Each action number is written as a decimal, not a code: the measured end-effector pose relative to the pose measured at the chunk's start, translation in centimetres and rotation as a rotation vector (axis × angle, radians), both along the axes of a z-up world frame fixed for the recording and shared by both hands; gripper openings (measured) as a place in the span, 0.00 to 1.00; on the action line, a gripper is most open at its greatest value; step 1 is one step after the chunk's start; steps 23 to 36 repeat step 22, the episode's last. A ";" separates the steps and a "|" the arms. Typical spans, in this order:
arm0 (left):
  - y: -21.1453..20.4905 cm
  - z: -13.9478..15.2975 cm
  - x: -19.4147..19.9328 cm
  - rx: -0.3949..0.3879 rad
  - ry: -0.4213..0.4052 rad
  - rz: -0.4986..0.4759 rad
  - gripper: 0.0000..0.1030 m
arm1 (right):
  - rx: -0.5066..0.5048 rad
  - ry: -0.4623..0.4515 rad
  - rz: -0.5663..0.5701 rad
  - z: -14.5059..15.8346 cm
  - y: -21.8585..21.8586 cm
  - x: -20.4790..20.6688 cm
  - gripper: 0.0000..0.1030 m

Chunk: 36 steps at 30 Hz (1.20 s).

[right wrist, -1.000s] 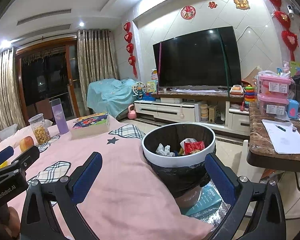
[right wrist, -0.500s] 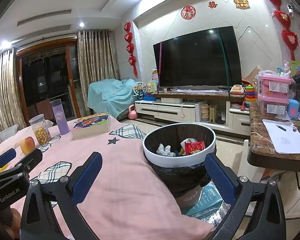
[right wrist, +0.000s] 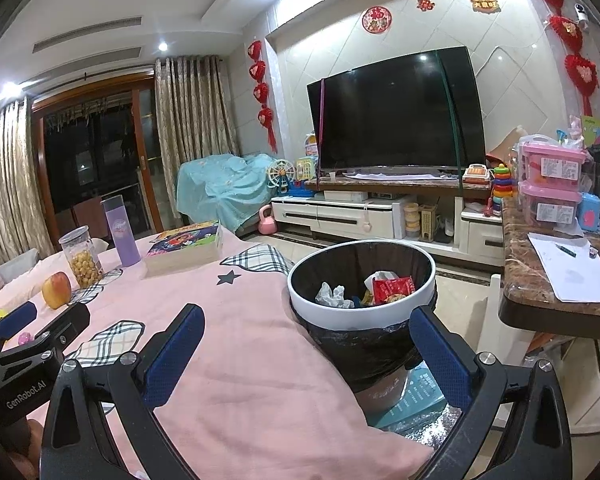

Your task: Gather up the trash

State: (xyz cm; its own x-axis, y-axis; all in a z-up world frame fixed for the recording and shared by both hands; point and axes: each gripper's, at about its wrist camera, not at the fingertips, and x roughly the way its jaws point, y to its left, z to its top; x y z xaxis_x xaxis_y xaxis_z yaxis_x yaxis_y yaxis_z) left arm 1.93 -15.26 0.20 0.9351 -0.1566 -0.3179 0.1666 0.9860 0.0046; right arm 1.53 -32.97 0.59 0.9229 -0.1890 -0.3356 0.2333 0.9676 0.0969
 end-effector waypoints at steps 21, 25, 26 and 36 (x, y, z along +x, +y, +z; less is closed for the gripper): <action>0.3 -0.3 0.7 -0.009 0.026 -0.010 1.00 | 0.021 0.030 0.010 -0.5 -0.4 0.8 1.00; 0.4 -0.4 0.8 -0.012 0.030 -0.011 1.00 | 0.022 0.034 0.012 -0.6 -0.4 1.0 1.00; 0.4 -0.4 0.8 -0.012 0.030 -0.011 1.00 | 0.022 0.034 0.012 -0.6 -0.4 1.0 1.00; 0.4 -0.4 0.8 -0.012 0.030 -0.011 1.00 | 0.022 0.034 0.012 -0.6 -0.4 1.0 1.00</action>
